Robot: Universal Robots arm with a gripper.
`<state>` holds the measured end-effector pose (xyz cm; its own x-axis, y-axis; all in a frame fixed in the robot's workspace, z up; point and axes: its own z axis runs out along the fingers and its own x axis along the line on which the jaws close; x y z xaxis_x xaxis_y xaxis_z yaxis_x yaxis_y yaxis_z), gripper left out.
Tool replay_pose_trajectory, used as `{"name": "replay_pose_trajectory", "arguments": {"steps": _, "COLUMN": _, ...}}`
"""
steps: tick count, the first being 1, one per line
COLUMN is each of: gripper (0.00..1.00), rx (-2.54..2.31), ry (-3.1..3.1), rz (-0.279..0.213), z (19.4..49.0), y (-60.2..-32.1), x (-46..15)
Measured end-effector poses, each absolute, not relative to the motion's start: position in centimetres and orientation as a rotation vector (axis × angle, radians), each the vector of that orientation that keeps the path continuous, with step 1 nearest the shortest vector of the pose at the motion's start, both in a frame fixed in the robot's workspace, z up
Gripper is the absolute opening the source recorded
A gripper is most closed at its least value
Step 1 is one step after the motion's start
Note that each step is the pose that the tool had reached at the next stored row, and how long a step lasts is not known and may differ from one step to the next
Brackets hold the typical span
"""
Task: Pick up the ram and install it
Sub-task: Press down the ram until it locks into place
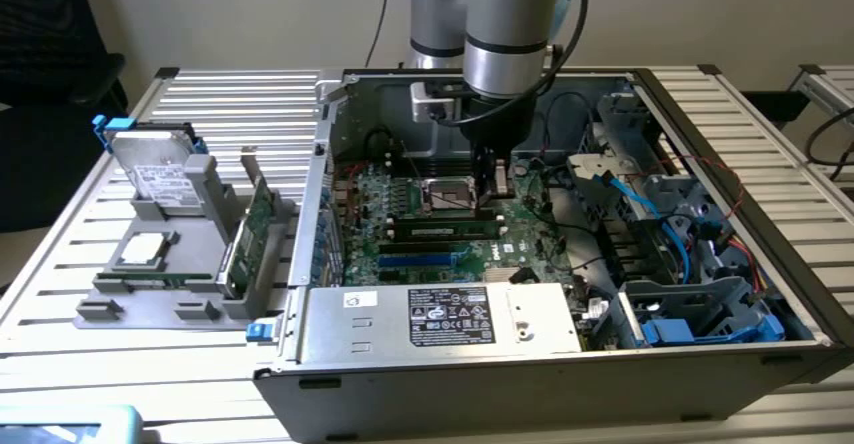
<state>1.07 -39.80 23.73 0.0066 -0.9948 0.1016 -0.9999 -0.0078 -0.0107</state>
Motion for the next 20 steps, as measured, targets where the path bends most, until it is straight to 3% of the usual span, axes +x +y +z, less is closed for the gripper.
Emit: {"name": "replay_pose_trajectory", "arguments": {"steps": 20, "gripper": 0.11, "rx": 2.161, "ry": -2.201, "rz": 0.110, "z": 23.17, "y": -39.77, "x": 1.07}}
